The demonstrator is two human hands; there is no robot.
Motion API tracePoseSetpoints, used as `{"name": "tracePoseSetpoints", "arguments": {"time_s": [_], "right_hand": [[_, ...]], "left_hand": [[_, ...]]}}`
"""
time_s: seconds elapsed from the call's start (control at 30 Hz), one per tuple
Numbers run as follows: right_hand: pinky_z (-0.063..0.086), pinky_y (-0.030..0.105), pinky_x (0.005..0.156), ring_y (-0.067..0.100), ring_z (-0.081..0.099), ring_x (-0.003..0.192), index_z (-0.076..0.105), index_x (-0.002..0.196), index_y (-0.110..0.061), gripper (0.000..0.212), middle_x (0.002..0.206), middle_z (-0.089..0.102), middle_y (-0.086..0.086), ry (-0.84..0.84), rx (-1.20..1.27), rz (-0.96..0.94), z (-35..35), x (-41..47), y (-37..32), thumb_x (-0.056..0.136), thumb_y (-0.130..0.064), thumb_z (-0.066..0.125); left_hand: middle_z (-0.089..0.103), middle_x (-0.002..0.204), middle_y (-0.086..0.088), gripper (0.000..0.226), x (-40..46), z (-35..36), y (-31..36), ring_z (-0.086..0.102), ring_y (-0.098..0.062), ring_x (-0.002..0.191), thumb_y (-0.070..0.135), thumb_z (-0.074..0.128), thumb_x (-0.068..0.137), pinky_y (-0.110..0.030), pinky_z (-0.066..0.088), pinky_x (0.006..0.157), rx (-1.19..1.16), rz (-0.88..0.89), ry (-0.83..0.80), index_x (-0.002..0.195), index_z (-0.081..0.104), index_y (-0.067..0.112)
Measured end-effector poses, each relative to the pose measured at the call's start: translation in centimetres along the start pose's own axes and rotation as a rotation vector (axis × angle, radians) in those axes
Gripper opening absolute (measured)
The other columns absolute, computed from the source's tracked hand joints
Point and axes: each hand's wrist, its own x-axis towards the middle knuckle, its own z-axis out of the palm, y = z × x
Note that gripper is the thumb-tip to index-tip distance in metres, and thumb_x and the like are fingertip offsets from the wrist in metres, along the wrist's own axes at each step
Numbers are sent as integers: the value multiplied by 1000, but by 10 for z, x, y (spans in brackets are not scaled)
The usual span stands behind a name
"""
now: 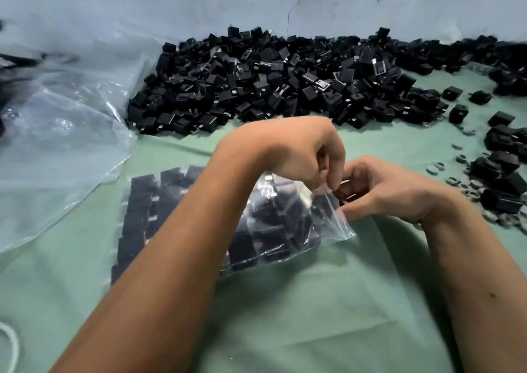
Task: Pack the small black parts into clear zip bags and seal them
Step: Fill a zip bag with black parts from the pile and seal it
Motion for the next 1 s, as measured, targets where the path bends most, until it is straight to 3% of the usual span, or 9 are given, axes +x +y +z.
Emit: {"name": "tracePoseSetpoints", "arguments": {"time_s": [0.17, 0.27, 0.43, 0.53, 0.63, 0.77, 0.93, 1.0], "right_hand": [[58, 30, 83, 29, 73, 96, 73, 112, 2, 32, 108, 75, 25, -109, 32, 30, 2, -1, -1, 81, 9, 76], [58, 30, 83, 24, 73, 96, 74, 112, -1, 32, 108, 76, 20, -129, 49, 32, 3, -1, -2, 80, 4, 77], [48, 42, 76, 33, 61, 83, 81, 100, -7, 34, 96, 72, 31, 14, 34, 38, 4, 1, -1, 74, -29, 86], [43, 57, 81, 40, 58, 88, 79, 104, -2, 36, 101, 67, 43, 48, -1, 19, 7, 4, -1, 75, -23, 83], [46, 72, 91, 44, 65, 94, 76, 104, 5, 36, 103, 70, 38, 41, -1, 5, 8, 6, -3, 73, -13, 84], [54, 52, 88, 35, 69, 89, 77, 100, 5, 36, 99, 75, 29, 23, -12, 4, 7, 6, -1, 70, -14, 85], [47, 27, 57, 21, 59, 69, 79, 103, -5, 25, 86, 73, 21, 8, -76, -4, 11, 9, -2, 80, -14, 80], [40, 33, 55, 28, 53, 71, 79, 104, -9, 27, 91, 69, 32, 0, -80, 1, 11, 10, -3, 79, -20, 82]], "left_hand": [[71, 85, 2, 19, 3, 9, -1, 51, -2, 57, 10, 81, 79, -18, 42, 54, 18, -5, -2, 87, 79, 27], [72, 88, -1, 18, 2, 8, -3, 53, -5, 59, 10, 81, 79, -19, 44, 57, -6, -3, 10, 87, 78, 26], [74, 91, -7, 17, 0, 5, -3, 61, -4, 56, 6, 79, 82, -19, 51, 56, -91, -5, 11, 87, 78, 22], [75, 90, -10, 16, 0, 7, -1, 71, -8, 61, -1, 74, 85, -20, 54, 58, -126, -14, -16, 89, 77, 14], [75, 88, -12, 15, -1, 7, 1, 74, -12, 63, -4, 74, 84, -24, 59, 62, -138, -9, -13, 89, 76, 10], [75, 91, -16, 14, -1, 6, 1, 76, -16, 66, -5, 75, 84, -27, 61, 64, -164, -2, -18, 90, 76, 8], [75, 89, -16, 13, -2, 4, -3, 74, -12, 64, -1, 79, 84, -22, 57, 61, -178, -10, -25, 91, 76, 10], [75, 85, -13, 17, -3, 3, -5, 73, -10, 62, -2, 79, 82, -18, 53, 57, -184, -20, -14, 91, 77, 13]]}}
